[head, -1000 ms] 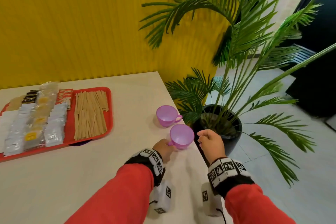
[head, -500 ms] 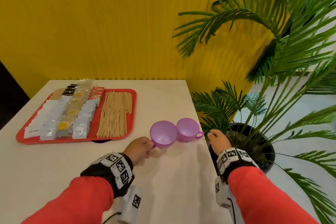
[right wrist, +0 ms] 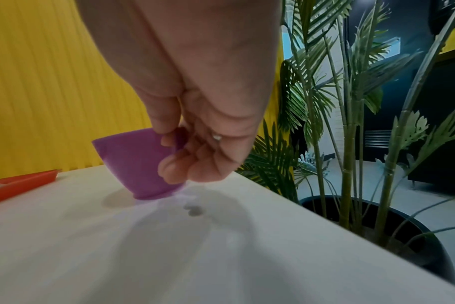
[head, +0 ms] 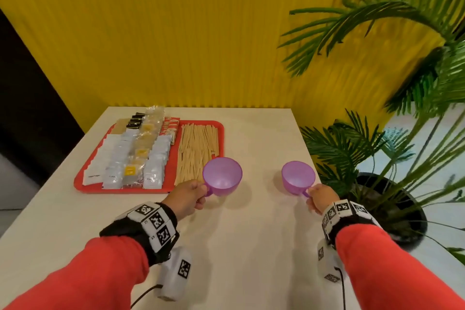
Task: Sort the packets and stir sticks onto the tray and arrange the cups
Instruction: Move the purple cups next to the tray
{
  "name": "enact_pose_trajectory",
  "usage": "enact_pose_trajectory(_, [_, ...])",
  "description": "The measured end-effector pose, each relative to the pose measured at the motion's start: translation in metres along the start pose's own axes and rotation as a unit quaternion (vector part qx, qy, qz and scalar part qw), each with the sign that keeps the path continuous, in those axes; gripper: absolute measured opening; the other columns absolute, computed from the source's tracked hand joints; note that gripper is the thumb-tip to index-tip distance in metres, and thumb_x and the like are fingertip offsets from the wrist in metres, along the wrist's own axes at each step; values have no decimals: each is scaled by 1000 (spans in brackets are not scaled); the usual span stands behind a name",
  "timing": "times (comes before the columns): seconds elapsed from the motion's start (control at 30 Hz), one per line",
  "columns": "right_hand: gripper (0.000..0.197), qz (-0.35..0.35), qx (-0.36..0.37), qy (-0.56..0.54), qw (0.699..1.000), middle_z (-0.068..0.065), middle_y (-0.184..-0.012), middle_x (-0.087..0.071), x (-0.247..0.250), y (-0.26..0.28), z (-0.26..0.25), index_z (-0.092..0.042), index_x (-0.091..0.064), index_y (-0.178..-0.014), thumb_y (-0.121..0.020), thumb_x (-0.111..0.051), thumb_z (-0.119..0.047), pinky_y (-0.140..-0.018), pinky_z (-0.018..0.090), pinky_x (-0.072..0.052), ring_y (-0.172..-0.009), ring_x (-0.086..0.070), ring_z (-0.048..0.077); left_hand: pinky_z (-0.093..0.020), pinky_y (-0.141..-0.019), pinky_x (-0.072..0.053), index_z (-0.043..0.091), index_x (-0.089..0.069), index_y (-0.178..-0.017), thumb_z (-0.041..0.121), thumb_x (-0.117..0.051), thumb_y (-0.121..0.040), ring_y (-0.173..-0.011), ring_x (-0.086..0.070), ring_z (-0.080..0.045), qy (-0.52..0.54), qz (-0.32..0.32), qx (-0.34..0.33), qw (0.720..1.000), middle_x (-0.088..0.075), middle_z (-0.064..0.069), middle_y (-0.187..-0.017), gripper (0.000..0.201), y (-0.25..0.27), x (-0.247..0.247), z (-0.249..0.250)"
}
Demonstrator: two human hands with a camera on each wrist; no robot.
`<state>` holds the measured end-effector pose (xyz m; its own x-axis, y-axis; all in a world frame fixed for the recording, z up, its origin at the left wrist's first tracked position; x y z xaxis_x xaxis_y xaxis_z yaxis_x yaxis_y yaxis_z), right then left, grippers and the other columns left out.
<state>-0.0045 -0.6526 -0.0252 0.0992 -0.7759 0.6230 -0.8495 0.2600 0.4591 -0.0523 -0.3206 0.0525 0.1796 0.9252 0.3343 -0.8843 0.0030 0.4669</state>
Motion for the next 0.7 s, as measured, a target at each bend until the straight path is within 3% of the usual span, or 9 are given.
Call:
enact_pose_trajectory(0.07, [8,-5,-2,-37,999,10,-83,-52,-2,5,-17,-10,-45,-95,-95,-42,-3,-54,23,-41,-58,-46,13,-19,-54,-31,16,-51,-79,20,-40,-99,-59,-44,-10,3,0,-1,1000,-49,-1,-70,24,-2,11,-1])
enact_pose_trajectory(0.13, [15,14,5,-71,997,5,-69,-51,-4,8,-40,-12,-47,-83,-96,-42,-7,-52,23,-39,-55,-47,13,-18,-53,-31,15,-50,-78,19,-40,-100,-57,-43,-10,7,4,-4,1000,-49,-1,-69,24,-5,22,-2])
enact_pose_trajectory(0.23, [28,33,21,-99,994,3,-64,-50,-8,3,-75,-18,-44,-70,-97,-42,-11,-51,23,-38,-53,-47,14,-16,-48,-28,13,-48,-78,16,-41,-99,-55,-40,-9,22,8,-8,1000,-47,-1,-66,23,-10,39,-2])
enact_pose_trajectory(0.37, [26,38,37,-94,994,3,-65,-51,-26,-14,-113,-17,-45,-71,-96,-42,-11,-54,24,-39,-55,-48,15,-19,-54,-33,16,-50,-77,18,-42,-98,-57,-45,-10,29,20,-16,999,-51,0,-69,23,-21,68,-8])
enact_pose_trajectory(0.57, [26,37,16,-65,997,5,-69,-54,-60,-38,-138,-16,-45,-71,-95,-44,-7,-54,23,-42,-57,-51,18,-14,-48,-36,15,-51,-76,16,-41,-99,-57,-48,-11,35,23,-12,999,-53,-3,-70,25,-34,104,-20])
enact_pose_trajectory(0.7, [14,50,3,-74,996,12,-67,-53,-85,-53,-151,-3,-49,-93,-97,-37,-8,-55,26,-35,-57,-48,22,-14,-48,-36,14,-48,-76,16,-40,-99,-56,-47,-12,41,26,-16,999,-52,-3,-68,25,-40,125,-27])
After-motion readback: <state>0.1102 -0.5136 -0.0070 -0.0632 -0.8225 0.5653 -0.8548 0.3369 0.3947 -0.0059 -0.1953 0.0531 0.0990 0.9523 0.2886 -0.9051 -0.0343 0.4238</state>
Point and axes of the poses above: each hand's wrist, its own y-axis away from the middle knuckle, its own x-axis out of the back of the hand, z = x × y, the point moved 3 cm from there along -y, towards the middle knuckle
